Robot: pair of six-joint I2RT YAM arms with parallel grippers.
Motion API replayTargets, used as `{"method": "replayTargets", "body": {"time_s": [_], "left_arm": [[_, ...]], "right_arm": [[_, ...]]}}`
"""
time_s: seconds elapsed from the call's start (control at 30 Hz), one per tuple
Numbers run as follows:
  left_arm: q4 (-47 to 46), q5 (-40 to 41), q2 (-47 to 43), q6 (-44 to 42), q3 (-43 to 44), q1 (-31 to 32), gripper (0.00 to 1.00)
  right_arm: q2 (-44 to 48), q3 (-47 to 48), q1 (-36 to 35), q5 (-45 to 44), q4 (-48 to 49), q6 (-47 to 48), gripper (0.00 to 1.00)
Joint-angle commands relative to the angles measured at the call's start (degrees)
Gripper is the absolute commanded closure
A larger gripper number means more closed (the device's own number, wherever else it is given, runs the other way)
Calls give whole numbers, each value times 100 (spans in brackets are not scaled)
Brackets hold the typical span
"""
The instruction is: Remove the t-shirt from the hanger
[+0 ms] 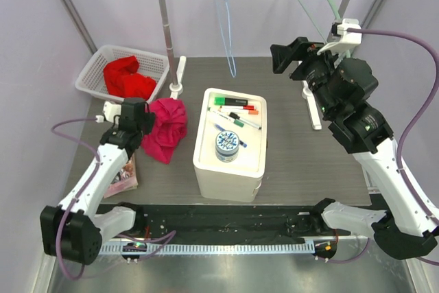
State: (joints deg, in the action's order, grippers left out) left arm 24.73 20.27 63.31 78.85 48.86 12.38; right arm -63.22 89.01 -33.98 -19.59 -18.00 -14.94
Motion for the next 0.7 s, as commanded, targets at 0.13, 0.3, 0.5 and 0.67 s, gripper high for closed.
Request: {"method": "replayTargets", "body": {"time_s": [0.13,0.3,0.5,0.67], "left_arm": [[-1013,1074,-293,-1905,1116,-16,100],[-1980,1242,-258,-2646,1573,-8,100],[-2447,1067,339,-3428,2776,-51,100],[-2736,181,1164,-3719,4138,-463,100]], "right_arm": [[170,-33,-12,-79,314,44,11],[222,2,-12,-124,297,123,11],[223,11,-12,-150,306,158,11],[196,20,-12,-159,306,228,11]]}}
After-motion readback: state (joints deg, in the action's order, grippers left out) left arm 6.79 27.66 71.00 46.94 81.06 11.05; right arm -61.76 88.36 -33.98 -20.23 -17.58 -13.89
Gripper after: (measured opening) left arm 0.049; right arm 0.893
